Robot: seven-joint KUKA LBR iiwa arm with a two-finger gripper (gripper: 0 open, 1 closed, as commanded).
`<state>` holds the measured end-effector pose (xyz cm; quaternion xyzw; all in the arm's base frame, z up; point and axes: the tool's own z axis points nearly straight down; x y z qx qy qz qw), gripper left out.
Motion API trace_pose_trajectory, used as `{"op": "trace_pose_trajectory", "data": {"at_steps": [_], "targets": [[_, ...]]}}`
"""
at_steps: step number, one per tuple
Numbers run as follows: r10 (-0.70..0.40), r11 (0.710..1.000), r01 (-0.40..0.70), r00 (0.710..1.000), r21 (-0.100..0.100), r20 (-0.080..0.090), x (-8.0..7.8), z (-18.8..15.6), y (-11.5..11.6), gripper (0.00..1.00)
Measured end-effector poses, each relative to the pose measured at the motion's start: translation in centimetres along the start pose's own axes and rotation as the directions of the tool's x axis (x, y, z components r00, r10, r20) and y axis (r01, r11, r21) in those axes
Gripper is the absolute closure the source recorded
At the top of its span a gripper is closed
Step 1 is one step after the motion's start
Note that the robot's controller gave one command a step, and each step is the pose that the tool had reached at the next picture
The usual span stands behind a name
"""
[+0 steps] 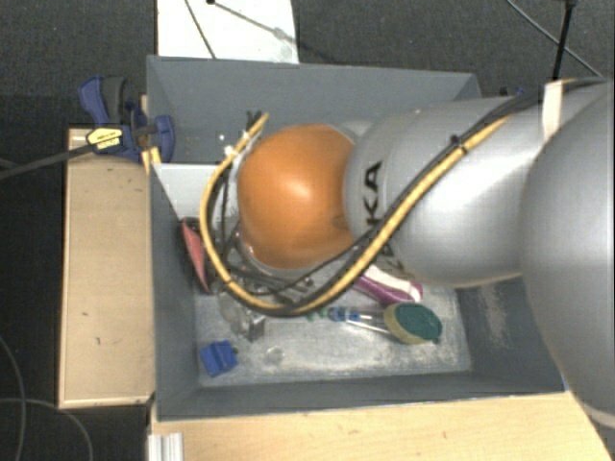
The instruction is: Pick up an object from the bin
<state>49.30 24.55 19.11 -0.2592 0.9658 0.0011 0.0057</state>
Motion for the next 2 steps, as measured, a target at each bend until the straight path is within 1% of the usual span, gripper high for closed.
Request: {"op": "trace_pose_trajectory", "data": {"at_steps": [1, 2], "targets": [[-0.001, 1.000, 0.001, 1.000, -0.001, -0.009, 0.2, 0.5, 0.1, 0.00], [0.098, 0.995, -0.098, 0.995, -0.001, -0.016, 1.2, 10.3, 0.7, 0.00]]}}
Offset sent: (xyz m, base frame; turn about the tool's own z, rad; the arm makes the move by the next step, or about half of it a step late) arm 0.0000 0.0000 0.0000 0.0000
